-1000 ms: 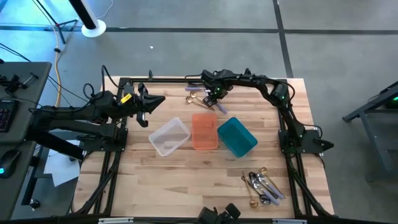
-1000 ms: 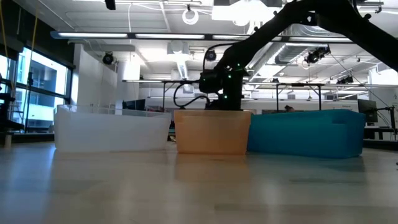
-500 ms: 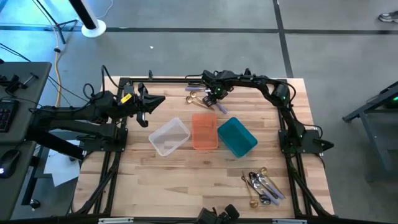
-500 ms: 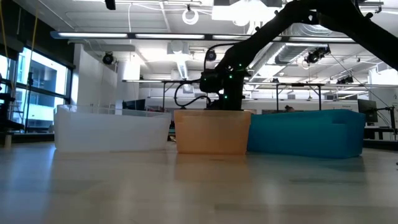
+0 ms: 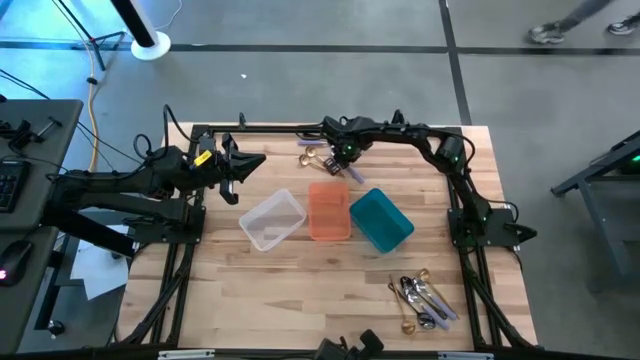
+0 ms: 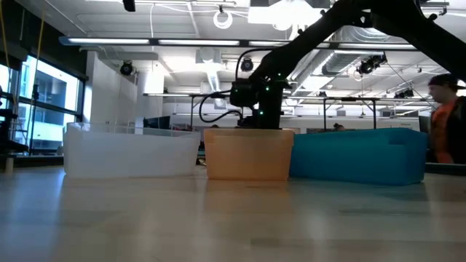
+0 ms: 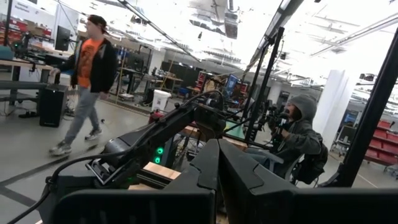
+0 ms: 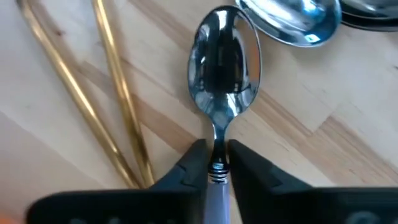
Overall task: Sort silverware by color (type)
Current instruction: Put the purple spoon into the white bin
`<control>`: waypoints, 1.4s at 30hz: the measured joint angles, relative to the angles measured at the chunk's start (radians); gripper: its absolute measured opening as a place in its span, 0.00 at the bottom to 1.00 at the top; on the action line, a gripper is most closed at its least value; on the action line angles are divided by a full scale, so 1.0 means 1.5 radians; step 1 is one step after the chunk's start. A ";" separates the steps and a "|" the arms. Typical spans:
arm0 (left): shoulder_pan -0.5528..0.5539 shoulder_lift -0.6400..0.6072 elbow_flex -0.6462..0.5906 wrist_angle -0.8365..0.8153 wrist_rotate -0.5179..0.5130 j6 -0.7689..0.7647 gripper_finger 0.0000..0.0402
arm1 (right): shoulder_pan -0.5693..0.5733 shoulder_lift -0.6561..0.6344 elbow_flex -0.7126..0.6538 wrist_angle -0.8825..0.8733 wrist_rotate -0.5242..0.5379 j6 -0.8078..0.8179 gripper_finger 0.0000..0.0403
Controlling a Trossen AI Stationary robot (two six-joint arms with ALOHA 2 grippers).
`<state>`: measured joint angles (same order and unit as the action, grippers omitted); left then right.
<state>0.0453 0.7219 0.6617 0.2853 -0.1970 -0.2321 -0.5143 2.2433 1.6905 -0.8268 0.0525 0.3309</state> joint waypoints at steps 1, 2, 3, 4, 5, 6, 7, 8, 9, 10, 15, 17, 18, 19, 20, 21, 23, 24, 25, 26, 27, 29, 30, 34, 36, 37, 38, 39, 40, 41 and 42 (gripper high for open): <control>0.000 0.000 0.000 -0.002 0.000 0.000 0.00 | 0.000 0.000 0.000 0.000 -0.002 -0.007 0.07; 0.000 0.000 0.000 -0.003 0.000 0.000 0.00 | 0.000 0.000 0.000 0.001 -0.004 -0.011 0.04; 0.000 0.000 0.000 -0.003 0.000 0.000 0.00 | 0.001 0.000 0.000 0.001 -0.006 -0.014 0.02; 0.000 0.000 0.000 -0.003 0.000 0.000 0.00 | 0.001 0.000 0.000 0.000 -0.006 -0.016 0.02; 0.000 0.000 0.000 -0.003 0.000 0.000 0.00 | 0.001 0.000 0.000 0.000 -0.006 -0.017 0.03; 0.000 0.000 0.000 -0.003 0.000 0.000 0.00 | 0.001 0.000 0.000 -0.001 -0.006 -0.017 0.03; 0.000 0.000 0.000 -0.003 0.000 0.000 0.00 | 0.001 0.000 0.000 -0.002 -0.006 -0.017 0.04; 0.000 0.000 0.000 -0.003 0.000 0.000 0.00 | 0.001 0.000 0.001 -0.003 -0.006 -0.017 0.03; 0.000 0.000 0.000 -0.003 0.000 0.000 0.00 | 0.000 0.000 0.001 -0.004 -0.006 -0.017 0.03; 0.000 0.000 0.000 -0.003 0.000 0.000 0.00 | 0.000 0.000 0.001 -0.005 -0.006 -0.017 0.02; 0.000 0.000 0.000 -0.003 0.000 0.000 0.00 | 0.001 0.000 0.001 -0.009 -0.005 -0.017 0.01; 0.000 0.000 0.000 -0.003 0.000 0.000 0.00 | 0.003 0.000 0.001 -0.010 -0.004 -0.023 0.01; 0.000 0.000 0.000 -0.003 0.000 0.000 0.00 | 0.003 0.000 0.001 -0.010 -0.003 -0.027 0.01; 0.000 0.000 0.000 -0.003 0.000 0.000 0.00 | 0.003 0.000 0.001 -0.012 -0.003 -0.027 0.01; 0.000 0.000 0.000 -0.003 0.000 0.000 0.00 | 0.003 -0.001 0.001 -0.015 -0.003 -0.027 0.01; 0.000 0.000 0.000 -0.003 0.000 0.000 0.00 | 0.003 -0.004 0.000 -0.017 -0.003 -0.029 0.01; 0.000 0.000 0.000 -0.003 0.000 0.000 0.00 | 0.003 -0.009 -0.001 -0.018 -0.002 -0.036 0.01; 0.000 0.000 0.000 -0.003 0.000 0.000 0.00 | 0.003 -0.013 -0.002 -0.019 -0.001 -0.042 0.00; 0.000 0.000 0.000 -0.003 0.000 0.000 0.00 | 0.003 -0.016 -0.002 -0.020 0.000 -0.046 0.00; 0.000 0.000 0.000 -0.003 0.000 0.000 0.00 | 0.003 -0.020 -0.004 -0.024 0.000 -0.047 0.00; 0.000 0.000 0.000 -0.004 0.000 0.000 0.00 | 0.001 -0.024 -0.004 -0.025 -0.001 -0.050 0.00; 0.000 0.000 0.000 -0.004 0.000 0.000 0.00 | -0.001 -0.036 -0.004 -0.021 -0.002 -0.052 0.01; 0.000 0.000 0.000 -0.004 0.000 0.000 0.00 | -0.002 -0.042 -0.004 -0.022 -0.004 -0.056 0.01; 0.000 0.000 0.000 -0.007 0.000 0.000 0.00 | -0.002 -0.062 -0.004 -0.018 -0.017 -0.070 0.01; 0.000 0.000 0.000 -0.014 0.000 0.000 0.00 | -0.003 -0.075 -0.003 -0.013 -0.020 -0.075 0.01; 0.000 0.000 0.000 -0.017 0.000 0.000 0.00 | -0.003 -0.081 -0.003 -0.013 -0.022 -0.079 0.01; 0.000 0.000 0.000 -0.020 0.000 0.000 0.00 | -0.003 -0.089 -0.004 -0.013 -0.025 -0.082 0.01; 0.000 0.000 0.000 -0.023 0.000 0.000 0.00 | -0.005 -0.098 -0.009 -0.012 -0.029 -0.085 0.00; 0.000 0.000 0.000 -0.025 0.000 0.000 0.00 | -0.006 -0.111 -0.018 -0.008 -0.032 -0.086 0.00; 0.000 0.000 0.000 -0.026 0.000 0.000 0.00 | -0.007 -0.125 -0.031 0.003 -0.036 -0.087 0.00; 0.000 0.000 0.000 -0.025 0.000 0.000 0.00 | -0.009 -0.141 -0.049 0.019 -0.043 -0.087 0.00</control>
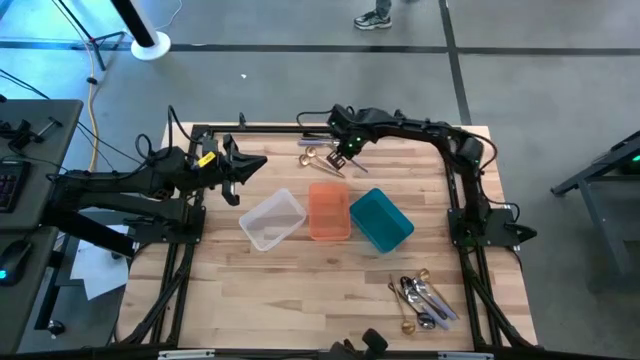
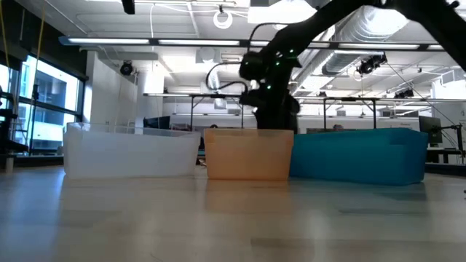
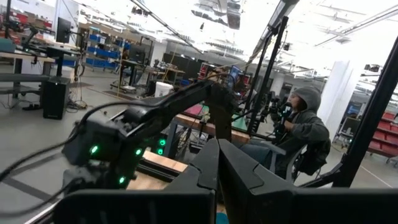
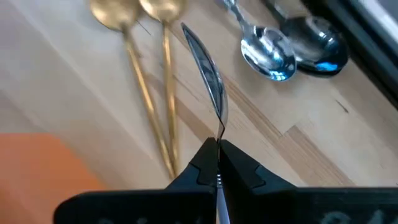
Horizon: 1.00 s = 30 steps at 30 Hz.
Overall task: Sort silverware by color (type)
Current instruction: Put the purple spoon into the white bin
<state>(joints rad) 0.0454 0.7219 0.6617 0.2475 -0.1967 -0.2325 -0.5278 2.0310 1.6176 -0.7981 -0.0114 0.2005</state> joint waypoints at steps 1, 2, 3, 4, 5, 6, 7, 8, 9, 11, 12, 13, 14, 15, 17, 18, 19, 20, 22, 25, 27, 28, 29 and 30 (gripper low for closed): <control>0.000 0.000 0.000 0.000 0.000 0.000 0.00 | -0.002 -0.020 -0.022 0.019 -0.006 0.000 0.00; 0.000 0.000 0.000 0.001 0.000 0.000 0.00 | -0.006 -0.043 -0.050 0.041 -0.015 0.000 0.00; 0.000 0.000 0.000 0.000 0.000 0.000 0.00 | -0.008 -0.068 -0.084 0.065 -0.022 0.001 0.00; 0.000 0.000 0.000 0.001 0.000 0.000 0.00 | -0.012 -0.095 -0.120 0.093 -0.030 0.004 0.00; 0.000 0.000 0.000 0.001 0.000 0.000 0.00 | -0.015 -0.125 -0.160 0.121 -0.037 0.007 0.00; 0.000 0.000 0.000 0.001 0.000 0.002 0.00 | -0.015 -0.158 -0.204 0.151 -0.046 0.009 0.00; 0.000 0.000 0.000 0.001 0.000 0.007 0.00 | -0.017 -0.191 -0.245 0.182 -0.057 0.017 0.00; 0.000 0.000 0.000 0.001 -0.001 0.014 0.00 | -0.019 -0.222 -0.282 0.210 -0.068 0.023 0.00; 0.000 0.000 0.000 0.001 -0.003 0.018 0.00 | -0.019 -0.258 -0.320 0.240 -0.079 0.030 0.00; 0.000 0.000 0.000 0.001 -0.011 0.022 0.00 | -0.015 -0.323 -0.382 0.287 -0.097 0.037 0.00; 0.000 0.000 0.000 0.001 -0.016 0.022 0.00 | -0.012 -0.354 -0.409 0.311 -0.102 0.041 0.00; 0.000 0.000 0.000 0.001 -0.021 0.023 0.00 | -0.007 -0.384 -0.431 0.333 -0.104 0.043 0.00; 0.000 0.000 0.000 0.001 -0.026 0.023 0.00 | -0.002 -0.413 -0.451 0.354 -0.104 0.043 0.00; 0.000 0.000 0.000 0.001 -0.030 0.023 0.00 | 0.003 -0.440 -0.467 0.377 -0.105 0.048 0.00; 0.000 0.000 0.000 0.002 -0.043 0.023 0.00 | 0.013 -0.485 -0.491 0.415 -0.105 0.063 0.00; 0.000 0.002 0.000 0.003 -0.053 0.021 0.00 | 0.020 -0.504 -0.498 0.427 -0.106 0.070 0.00; 0.000 0.007 0.000 0.005 -0.066 0.016 0.00 | 0.027 -0.519 -0.503 0.439 -0.108 0.072 0.00; 0.001 0.012 0.000 0.004 -0.077 0.008 0.00 | 0.037 -0.533 -0.505 0.453 -0.109 0.073 0.00; 0.009 0.025 0.000 0.000 -0.086 -0.004 0.00 | 0.062 -0.554 -0.504 0.484 -0.111 0.073 0.00; 0.029 0.045 0.002 0.001 -0.053 -0.014 0.00 | 0.108 -0.570 -0.493 0.539 -0.117 0.059 0.00; 0.045 0.062 0.016 0.001 -0.019 -0.034 0.00 | 0.140 -0.575 -0.483 0.573 -0.119 0.044 0.00; 0.052 0.071 0.026 0.000 0.001 -0.038 0.00 | 0.156 -0.576 -0.477 0.586 -0.119 0.035 0.00; 0.058 0.080 0.038 0.002 0.021 -0.039 0.00 | 0.171 -0.576 -0.469 0.594 -0.120 0.030 0.00; 0.063 0.087 0.049 0.002 0.040 -0.034 0.00 | 0.184 -0.576 -0.461 0.595 -0.120 0.029 0.00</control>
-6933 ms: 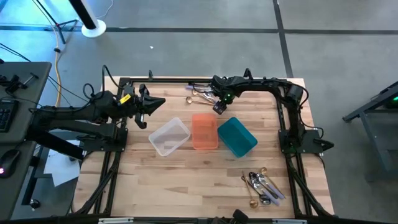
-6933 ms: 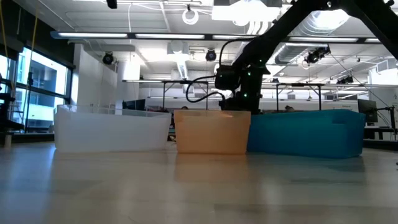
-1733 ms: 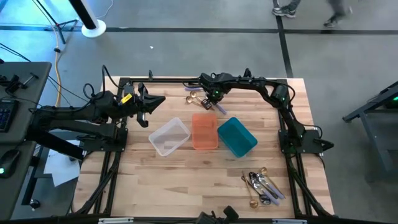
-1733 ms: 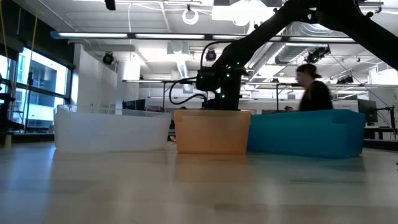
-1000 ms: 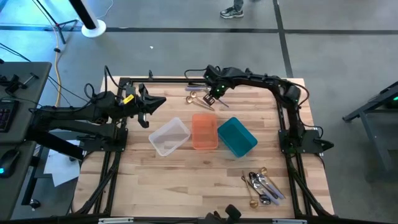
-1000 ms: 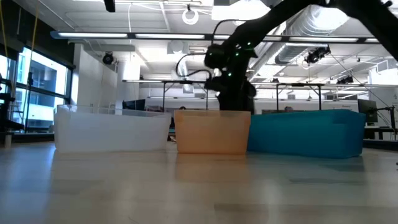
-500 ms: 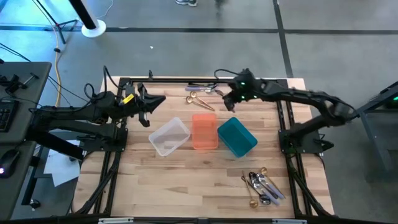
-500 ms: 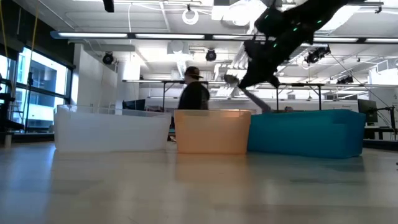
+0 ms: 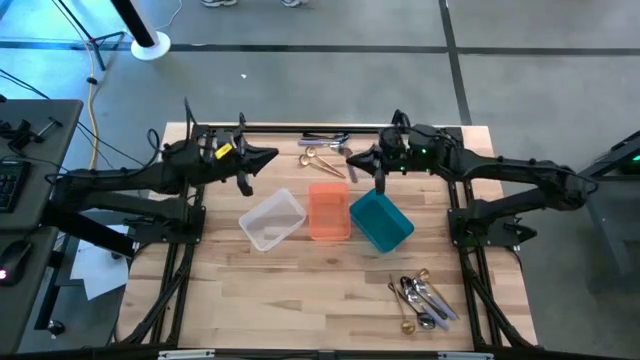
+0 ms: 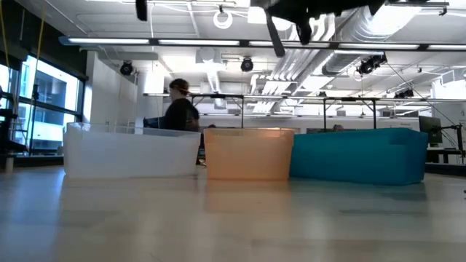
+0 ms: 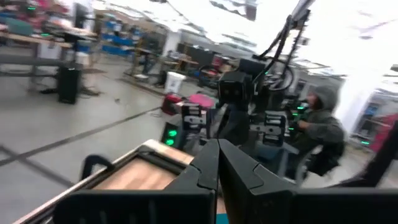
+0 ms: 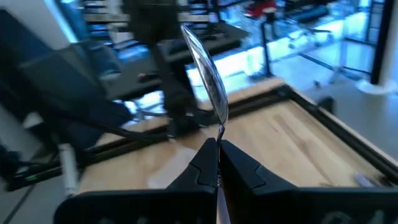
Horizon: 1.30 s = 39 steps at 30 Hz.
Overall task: Sort silverware by color (type)
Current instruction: Put the purple spoon into the white bin
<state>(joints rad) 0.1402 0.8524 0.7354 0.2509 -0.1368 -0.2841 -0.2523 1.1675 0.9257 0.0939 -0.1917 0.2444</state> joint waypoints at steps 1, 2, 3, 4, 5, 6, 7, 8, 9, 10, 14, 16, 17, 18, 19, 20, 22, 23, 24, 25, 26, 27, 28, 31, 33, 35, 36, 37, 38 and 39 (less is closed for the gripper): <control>0.004 0.008 0.011 0.000 0.017 0.010 0.00 | 0.012 0.000 0.008 -0.001 0.000 0.000 0.00; 0.004 0.016 0.022 0.002 0.033 0.023 0.00 | 0.023 0.001 0.016 -0.001 0.000 -0.001 0.00; 0.005 0.023 0.032 0.001 0.048 0.038 0.00 | 0.034 0.001 0.023 0.000 0.002 -0.002 0.00; 0.005 0.030 0.040 0.000 0.059 0.055 0.00 | 0.046 0.001 0.029 0.000 0.008 -0.004 0.00; 0.005 0.036 0.046 0.001 0.068 0.071 0.00 | 0.057 -0.001 0.034 0.000 0.019 -0.001 0.00; 0.004 0.040 0.050 0.001 0.071 0.084 0.00 | 0.065 -0.006 0.035 -0.001 0.034 0.004 0.00; 0.003 0.044 0.052 0.002 0.071 0.091 0.00 | 0.074 -0.009 0.037 0.000 0.056 0.009 0.00; 0.001 0.047 0.053 0.002 0.071 0.092 0.00 | 0.081 -0.014 0.037 0.001 0.074 0.013 0.00; -0.001 0.050 0.053 0.000 0.071 0.092 0.00 | 0.085 -0.019 0.035 -0.001 0.087 0.015 0.00; -0.002 0.055 0.053 0.000 0.071 0.092 0.00 | 0.088 -0.024 0.032 -0.001 0.093 0.017 0.00; -0.008 0.074 0.053 0.002 0.071 0.094 0.00 | 0.092 -0.039 0.028 -0.003 0.096 0.023 0.00; -0.007 0.083 0.053 -0.002 0.072 0.094 0.00 | 0.092 -0.044 0.028 -0.003 0.096 0.024 0.00; -0.007 0.088 0.053 0.002 0.072 0.093 0.00 | 0.092 -0.046 0.028 -0.003 0.096 0.024 0.00; -0.007 0.092 0.053 0.005 0.072 0.093 0.00 | 0.092 -0.047 0.028 -0.003 0.096 0.024 0.00; -0.007 0.095 0.053 0.005 0.072 0.093 0.00 | 0.091 -0.047 0.028 -0.002 0.096 0.024 0.00; -0.007 0.099 0.053 0.007 0.071 0.093 0.00 | 0.091 -0.047 0.028 -0.002 0.096 0.024 0.00; -0.009 0.109 0.053 0.012 0.072 0.092 0.00 | 0.090 -0.046 0.028 0.006 0.096 0.024 0.00; -0.010 0.115 0.053 0.013 0.071 0.087 0.00 | 0.090 -0.042 0.028 0.019 0.095 0.027 0.00; -0.011 0.125 0.053 0.015 0.070 0.079 0.00 | 0.090 -0.038 0.028 0.032 0.091 0.030 0.00; -0.011 0.136 0.053 0.021 0.068 0.072 0.00 | 0.090 -0.035 0.028 0.036 0.088 0.031 0.00; -0.011 0.148 0.053 0.032 0.067 0.068 0.01 | 0.090 -0.030 0.027 0.045 0.086 0.031 0.00; -0.013 0.161 0.055 0.043 0.068 0.062 0.02 | 0.090 -0.024 0.027 0.059 0.084 0.031 0.00; -0.014 0.176 0.063 0.046 0.068 0.054 0.04 | 0.090 -0.019 0.027 0.066 0.078 0.032 0.00; -0.018 0.225 0.099 0.046 0.075 0.048 0.11 | 0.090 -0.005 0.027 0.093 0.073 0.041 0.00; -0.020 0.257 0.124 0.039 0.099 0.051 0.17 | 0.090 0.002 0.027 0.105 0.073 0.041 0.00; -0.020 0.288 0.143 0.035 0.120 0.042 0.24 | 0.090 0.009 0.027 0.123 0.071 0.043 0.00; -0.020 0.303 0.153 0.033 0.125 0.037 0.27 | 0.090 0.011 0.027 0.130 0.069 0.046 0.00; -0.020 0.319 0.163 0.035 0.126 0.035 0.31 | 0.090 0.013 0.027 0.136 0.068 0.048 0.00; -0.020 0.332 0.172 0.035 0.126 0.035 0.34 | 0.090 0.015 0.027 0.137 0.068 0.048 0.00; -0.020 0.343 0.180 0.033 0.126 0.035 0.37 | 0.090 0.016 0.027 0.143 0.068 0.048 0.00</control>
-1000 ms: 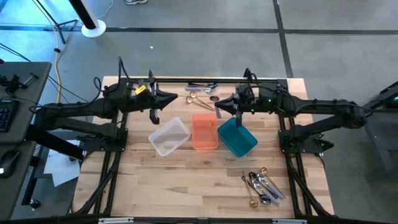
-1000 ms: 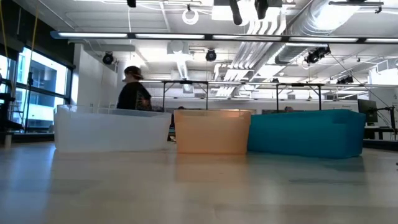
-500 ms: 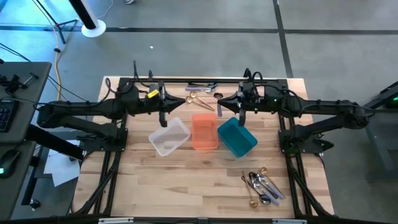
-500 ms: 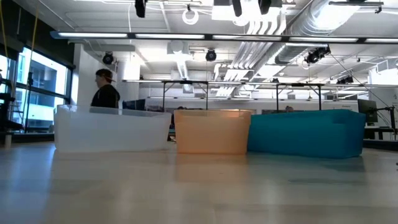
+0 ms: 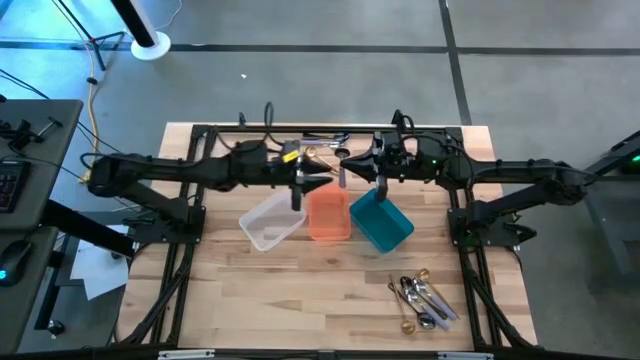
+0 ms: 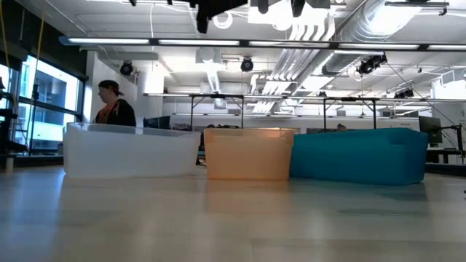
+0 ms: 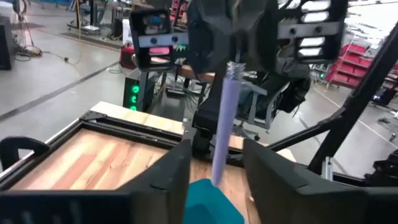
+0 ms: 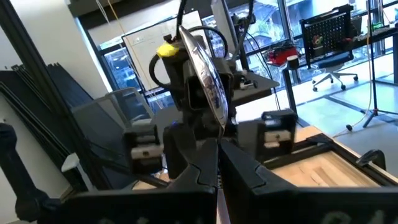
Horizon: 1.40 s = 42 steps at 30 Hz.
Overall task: Sort silverware by color (type)
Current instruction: Put the purple spoon into the white bin
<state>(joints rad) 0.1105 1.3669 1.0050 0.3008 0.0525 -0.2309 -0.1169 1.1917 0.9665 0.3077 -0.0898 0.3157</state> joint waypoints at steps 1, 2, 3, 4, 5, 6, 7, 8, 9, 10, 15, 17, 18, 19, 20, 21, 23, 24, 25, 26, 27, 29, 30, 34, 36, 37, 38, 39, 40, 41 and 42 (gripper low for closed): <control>0.000 0.012 0.010 0.001 0.000 0.001 0.39 | 0.000 0.000 0.000 0.001 0.000 0.000 0.00; 0.000 0.024 0.020 0.004 0.000 0.004 0.41 | 0.000 0.000 0.000 0.003 -0.001 0.000 0.00; 0.000 0.032 0.027 0.008 0.000 0.006 0.43 | 0.000 0.000 0.000 0.003 -0.001 -0.001 0.00; 0.000 0.040 0.033 0.010 0.001 0.009 0.45 | 0.000 0.000 0.000 0.003 -0.002 -0.002 0.00; 0.000 0.048 0.040 0.016 0.009 0.011 0.46 | 0.000 0.000 0.000 0.003 -0.004 -0.004 0.00; 0.000 0.056 0.047 0.028 0.019 0.013 0.47 | 0.000 0.000 0.000 0.003 -0.004 -0.004 0.00; 0.000 0.061 0.051 0.034 0.029 0.014 0.48 | 0.000 0.000 0.000 0.003 -0.004 -0.005 0.00; 0.000 0.066 0.057 0.038 0.039 0.014 0.48 | 0.000 0.000 0.000 0.003 -0.004 -0.005 0.00; -0.001 0.073 0.064 0.044 0.053 0.014 0.48 | 0.000 0.000 0.000 0.003 -0.004 -0.006 0.00; -0.001 0.078 0.069 0.046 0.067 0.015 0.48 | 0.000 0.000 0.000 0.003 -0.004 -0.006 0.00; -0.001 0.098 0.072 0.039 0.087 0.016 0.47 | 0.000 0.000 0.000 0.004 -0.003 -0.006 0.00; -0.001 0.098 0.072 0.041 0.084 0.016 0.45 | 0.000 0.000 0.000 0.004 -0.003 -0.006 0.00; -0.001 0.098 0.072 0.043 0.081 0.017 0.44 | 0.000 0.000 0.000 0.004 -0.003 -0.006 0.00; -0.001 0.097 0.072 0.043 0.081 0.023 0.43 | 0.000 0.000 0.000 0.004 -0.003 -0.006 0.00; -0.001 0.097 0.072 0.042 0.080 0.030 0.41 | 0.000 0.000 0.000 0.004 -0.003 -0.006 0.00; -0.001 0.095 0.072 0.039 0.079 0.036 0.40 | 0.000 0.000 0.000 0.004 -0.003 -0.006 0.00; 0.000 0.092 0.072 0.044 0.079 0.051 0.36 | 0.000 0.000 0.000 0.004 -0.003 -0.006 0.00; 0.001 0.091 0.072 0.044 0.079 0.055 0.34 | 0.000 0.000 0.000 0.004 -0.003 -0.006 0.00; 0.001 0.092 0.072 0.043 0.078 0.056 0.32 | 0.000 0.000 0.000 0.004 -0.003 -0.006 0.00; 0.003 0.092 0.072 0.042 0.077 0.056 0.30 | 0.000 0.000 0.000 0.004 -0.003 -0.006 0.00; 0.004 0.093 0.072 0.040 0.074 0.056 0.29 | 0.000 0.000 0.000 0.004 -0.003 -0.006 0.00; 0.005 0.093 0.072 0.042 0.066 0.057 0.25 | 0.000 0.000 0.000 0.004 -0.003 -0.006 0.00; 0.005 0.093 0.072 0.043 0.061 0.059 0.23 | 0.000 0.000 0.000 0.004 -0.003 -0.006 0.00; 0.006 0.093 0.072 0.042 0.059 0.068 0.13 | 0.000 0.000 0.000 0.004 -0.003 -0.007 0.00; 0.006 0.093 0.072 0.043 0.060 0.068 0.09 | 0.000 0.000 0.000 0.004 -0.001 -0.006 0.00; 0.006 0.093 0.072 0.042 0.059 0.068 0.06 | 0.000 0.000 0.000 0.004 -0.001 -0.006 0.00; 0.006 0.093 0.072 0.042 0.060 0.068 0.05 | 0.000 0.000 0.000 0.004 0.000 -0.006 0.00; 0.006 0.093 0.072 0.042 0.061 0.066 0.04 | 0.000 0.000 0.000 0.004 -0.001 -0.006 0.00; 0.006 0.093 0.072 0.042 0.061 0.061 0.04 | 0.000 0.000 0.000 0.004 -0.001 -0.006 0.00; 0.006 0.093 0.072 0.042 0.060 0.058 0.04 | 0.000 0.000 0.000 0.004 -0.001 -0.006 0.00; 0.006 0.093 0.072 0.042 0.061 0.058 0.04 | 0.000 0.000 0.000 0.004 -0.001 -0.006 0.00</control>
<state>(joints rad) 0.1200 1.5059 1.1133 0.3645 0.1432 -0.1444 -0.1169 1.1915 0.9665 0.3134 -0.0907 0.3061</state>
